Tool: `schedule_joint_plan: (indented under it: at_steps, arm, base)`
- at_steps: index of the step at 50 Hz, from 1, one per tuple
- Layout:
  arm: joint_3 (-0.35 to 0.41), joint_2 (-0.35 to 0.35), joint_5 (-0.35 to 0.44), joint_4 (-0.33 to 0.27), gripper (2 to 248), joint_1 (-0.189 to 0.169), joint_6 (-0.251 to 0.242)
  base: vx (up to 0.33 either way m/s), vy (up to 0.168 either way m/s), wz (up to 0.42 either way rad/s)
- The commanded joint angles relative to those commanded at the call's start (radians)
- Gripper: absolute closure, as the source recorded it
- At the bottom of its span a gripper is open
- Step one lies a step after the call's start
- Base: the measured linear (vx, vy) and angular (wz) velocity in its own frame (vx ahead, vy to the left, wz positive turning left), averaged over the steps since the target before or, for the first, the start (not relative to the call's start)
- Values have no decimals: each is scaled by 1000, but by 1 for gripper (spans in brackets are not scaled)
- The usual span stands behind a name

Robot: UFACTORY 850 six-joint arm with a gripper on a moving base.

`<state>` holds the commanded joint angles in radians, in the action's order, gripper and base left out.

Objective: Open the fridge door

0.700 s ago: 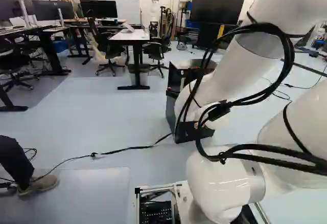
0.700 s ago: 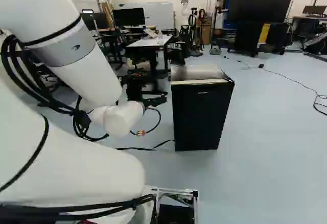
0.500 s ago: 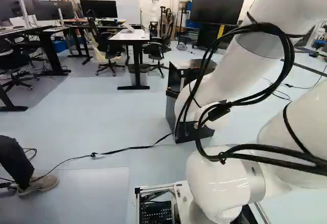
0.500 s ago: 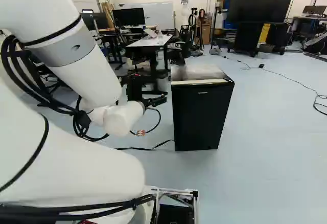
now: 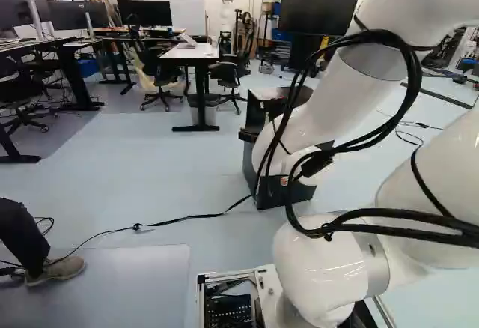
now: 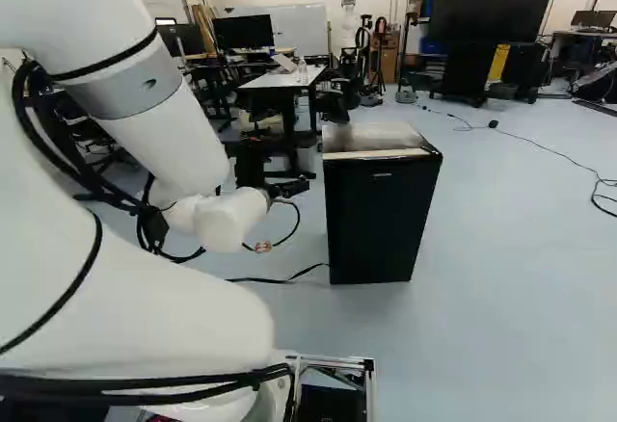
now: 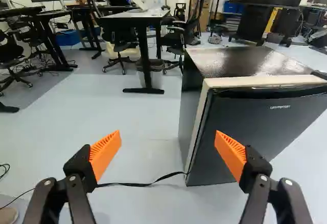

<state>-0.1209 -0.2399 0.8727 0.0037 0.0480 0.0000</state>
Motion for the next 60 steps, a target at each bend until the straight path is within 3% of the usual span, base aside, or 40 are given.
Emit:
schedule_joint_plan:
  at_steps: [33,60]
  arm:
    - [-112,124,0,29,3,95,0]
    - [-226,240,0,130,3,167,0]
  base:
    - [0,0,0]
    - [0,0,0]
